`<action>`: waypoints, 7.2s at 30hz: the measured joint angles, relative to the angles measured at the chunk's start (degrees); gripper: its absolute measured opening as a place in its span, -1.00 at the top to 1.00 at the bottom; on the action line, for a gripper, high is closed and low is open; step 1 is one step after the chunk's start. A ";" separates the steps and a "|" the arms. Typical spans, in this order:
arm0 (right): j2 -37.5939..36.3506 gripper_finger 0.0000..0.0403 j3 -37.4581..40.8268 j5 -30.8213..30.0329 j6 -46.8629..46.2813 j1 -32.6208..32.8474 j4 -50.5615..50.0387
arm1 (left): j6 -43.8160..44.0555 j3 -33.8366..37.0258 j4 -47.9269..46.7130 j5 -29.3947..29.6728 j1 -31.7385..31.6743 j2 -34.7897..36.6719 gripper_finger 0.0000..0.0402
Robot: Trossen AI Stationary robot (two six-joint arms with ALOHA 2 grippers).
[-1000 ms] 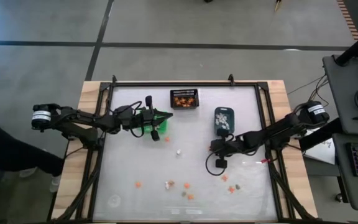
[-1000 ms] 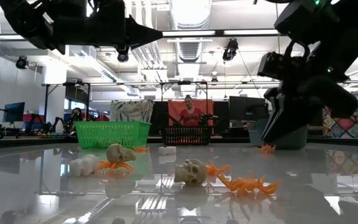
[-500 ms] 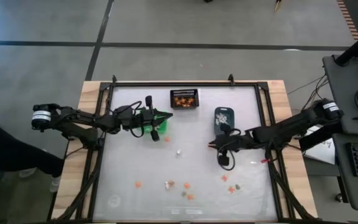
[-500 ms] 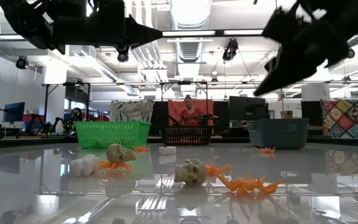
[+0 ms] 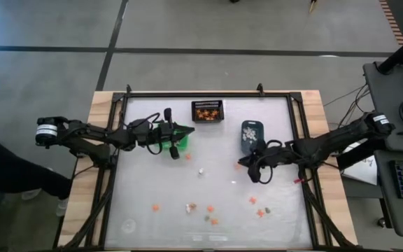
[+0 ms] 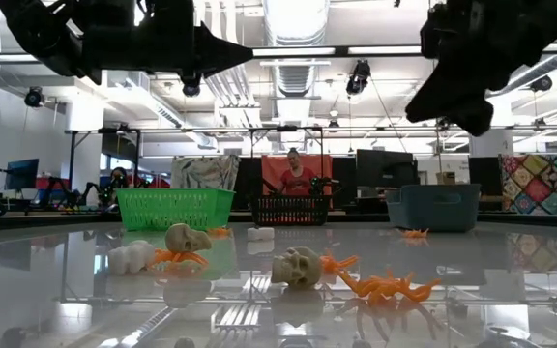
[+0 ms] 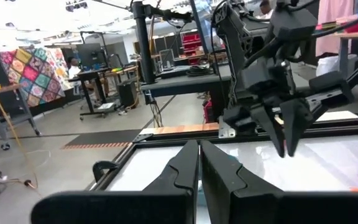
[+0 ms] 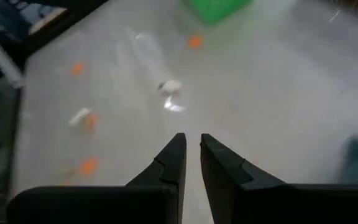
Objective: Sort Halloween decoration
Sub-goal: Put the orange spider toy into the black bin
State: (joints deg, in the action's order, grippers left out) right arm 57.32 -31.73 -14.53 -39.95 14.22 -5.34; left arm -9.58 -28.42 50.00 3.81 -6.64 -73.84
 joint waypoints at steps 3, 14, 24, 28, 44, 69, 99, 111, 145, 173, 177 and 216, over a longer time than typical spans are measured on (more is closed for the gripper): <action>1.70 0.81 -0.03 4.84 -3.78 0.50 -0.17 | 0.73 0.00 0.02 -0.78 0.63 0.00 1.00; 11.73 0.81 -1.44 4.31 -24.99 5.78 -4.45 | 5.61 0.00 0.62 -4.55 3.99 -2.96 1.00; 25.94 0.81 -15.32 2.93 -38.02 6.32 -21.47 | 6.31 -2.23 0.30 -4.85 5.25 -4.18 1.00; 29.54 0.81 -20.82 -0.38 -40.28 6.29 -31.38 | 7.31 -2.21 0.11 -4.85 5.73 -4.02 1.00; 39.76 0.42 -28.34 -12.72 -44.70 6.10 -31.90 | 8.11 -2.19 -8.57 -4.90 5.87 2.29 1.00; 42.22 -0.09 -19.18 -25.94 -44.36 11.02 -21.21 | -0.48 -2.19 -18.98 -4.79 5.80 13.84 1.00; 42.25 -0.06 -6.93 -38.11 -29.09 15.78 -1.59 | -5.98 -2.19 -20.93 -4.31 5.80 14.95 1.00; 42.25 0.16 -6.50 -36.84 -23.88 15.63 0.41 | -6.45 -2.19 -20.92 -4.31 5.80 14.91 1.00; 42.23 0.80 -6.36 -36.47 -21.19 14.64 0.15 | -5.77 -2.19 -20.92 -4.28 5.80 14.91 1.00; 40.73 0.96 -10.19 -37.10 -16.57 14.75 0.08 | -5.12 -2.19 -20.69 -4.26 5.80 14.91 1.00; 38.70 0.96 -11.80 -37.91 -14.80 14.57 0.04 | -5.12 -2.19 -20.08 -4.26 5.82 14.88 1.00; 43.30 0.75 -36.61 13.52 17.28 -42.99 -1.34 | 1.98 -2.21 -20.73 0.62 5.80 14.23 1.00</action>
State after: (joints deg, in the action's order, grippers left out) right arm 100.62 -68.34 -1.02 -22.67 -28.77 -6.67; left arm -7.60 -30.63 29.26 4.43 -0.84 -59.61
